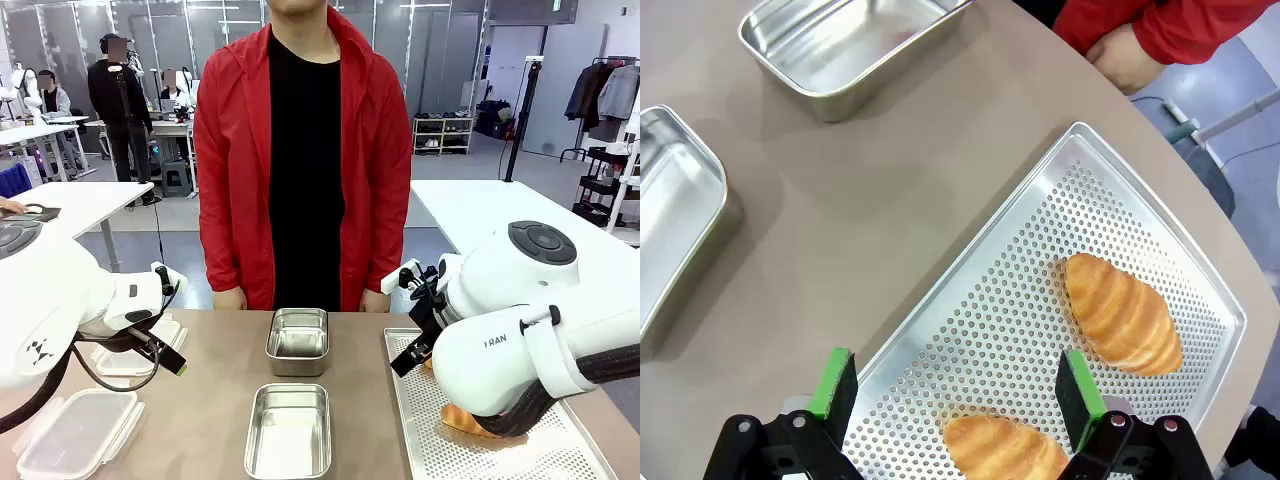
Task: Place the bread into the airtight container.
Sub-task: Pick up a Butter Roll and place it into an empty Airtight Container.
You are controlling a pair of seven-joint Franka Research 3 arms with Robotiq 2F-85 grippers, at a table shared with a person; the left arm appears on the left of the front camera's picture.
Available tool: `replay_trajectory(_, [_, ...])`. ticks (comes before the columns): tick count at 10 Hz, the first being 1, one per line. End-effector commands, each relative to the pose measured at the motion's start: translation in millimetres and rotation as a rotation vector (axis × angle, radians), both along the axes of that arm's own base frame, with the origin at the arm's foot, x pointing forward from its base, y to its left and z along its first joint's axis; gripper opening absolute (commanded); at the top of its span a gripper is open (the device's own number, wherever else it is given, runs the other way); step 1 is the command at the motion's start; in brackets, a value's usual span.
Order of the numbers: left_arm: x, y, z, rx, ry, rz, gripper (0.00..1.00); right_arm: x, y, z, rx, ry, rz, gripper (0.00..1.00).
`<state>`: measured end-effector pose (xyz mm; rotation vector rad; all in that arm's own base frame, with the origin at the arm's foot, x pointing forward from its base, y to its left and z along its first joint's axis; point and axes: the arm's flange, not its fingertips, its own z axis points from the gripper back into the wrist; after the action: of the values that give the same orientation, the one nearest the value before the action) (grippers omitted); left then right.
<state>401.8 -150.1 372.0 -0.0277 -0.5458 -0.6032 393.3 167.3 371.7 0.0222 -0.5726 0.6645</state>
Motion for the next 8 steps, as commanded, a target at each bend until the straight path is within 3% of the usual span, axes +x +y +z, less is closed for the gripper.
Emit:
replay_trajectory(1, [-0.1,-0.2,0.0,0.0,0.0,0.0,1.0,0.0,0.0,0.0,0.0,0.0,0.0,1.0])
replay_trajectory(8, [-0.1,-0.2,0.0,0.0,0.0,0.0,1.0,0.0,0.0,0.0,0.0,0.0,0.0,1.0])
